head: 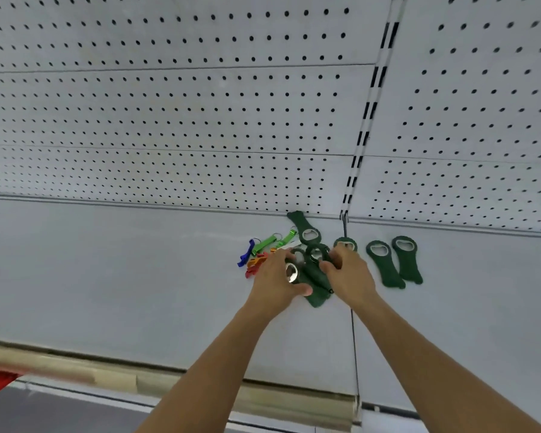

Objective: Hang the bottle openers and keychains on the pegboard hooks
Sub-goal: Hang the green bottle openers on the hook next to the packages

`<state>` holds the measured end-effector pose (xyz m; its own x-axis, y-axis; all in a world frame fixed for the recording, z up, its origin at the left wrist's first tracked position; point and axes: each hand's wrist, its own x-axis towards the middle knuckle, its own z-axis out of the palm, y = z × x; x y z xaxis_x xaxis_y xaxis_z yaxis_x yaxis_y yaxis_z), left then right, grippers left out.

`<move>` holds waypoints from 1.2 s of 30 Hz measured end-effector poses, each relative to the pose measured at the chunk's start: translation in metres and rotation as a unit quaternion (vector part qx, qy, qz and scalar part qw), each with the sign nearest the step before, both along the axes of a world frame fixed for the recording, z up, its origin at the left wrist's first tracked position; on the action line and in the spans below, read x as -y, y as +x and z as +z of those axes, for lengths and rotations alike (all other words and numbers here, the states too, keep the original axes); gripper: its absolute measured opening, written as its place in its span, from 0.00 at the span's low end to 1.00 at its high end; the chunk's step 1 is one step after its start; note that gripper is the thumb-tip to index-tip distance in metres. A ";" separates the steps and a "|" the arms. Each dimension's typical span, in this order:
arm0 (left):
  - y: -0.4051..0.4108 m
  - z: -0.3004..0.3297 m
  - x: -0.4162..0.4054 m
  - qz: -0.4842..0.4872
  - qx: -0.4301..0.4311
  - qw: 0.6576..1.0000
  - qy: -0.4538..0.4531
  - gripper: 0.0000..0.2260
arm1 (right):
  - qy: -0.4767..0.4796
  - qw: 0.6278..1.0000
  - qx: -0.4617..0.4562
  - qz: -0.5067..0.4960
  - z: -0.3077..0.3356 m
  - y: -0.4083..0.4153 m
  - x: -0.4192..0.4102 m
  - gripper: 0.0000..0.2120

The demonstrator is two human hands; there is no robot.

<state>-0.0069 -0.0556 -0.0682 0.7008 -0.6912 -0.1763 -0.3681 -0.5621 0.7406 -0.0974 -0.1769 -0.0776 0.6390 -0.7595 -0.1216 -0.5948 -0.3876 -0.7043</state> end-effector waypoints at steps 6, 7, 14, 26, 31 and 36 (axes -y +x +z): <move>-0.008 0.012 -0.010 -0.008 -0.050 0.998 -0.048 0.14 | 0.090 0.976 0.183 -0.073 0.008 -0.039 -0.014 0.03; -0.012 0.016 -0.011 -0.011 -0.054 0.997 -0.058 0.13 | 0.116 0.967 0.210 -0.080 0.013 -0.048 -0.017 0.03; -0.065 0.047 0.001 -0.050 -0.071 0.987 -0.133 0.12 | 0.170 0.941 0.269 -0.112 0.052 -0.123 -0.024 0.03; -0.269 0.068 0.071 -0.112 -0.102 0.969 -0.197 0.10 | 0.124 0.936 0.293 -0.151 0.077 -0.339 0.011 0.03; -0.381 0.066 0.102 -0.141 -0.115 0.966 -0.183 0.07 | 0.094 0.942 0.277 -0.166 0.078 -0.454 0.033 0.06; -0.479 0.076 0.130 -0.187 -0.131 0.955 -0.192 0.06 | 0.078 0.936 0.292 -0.181 0.087 -0.556 0.051 0.08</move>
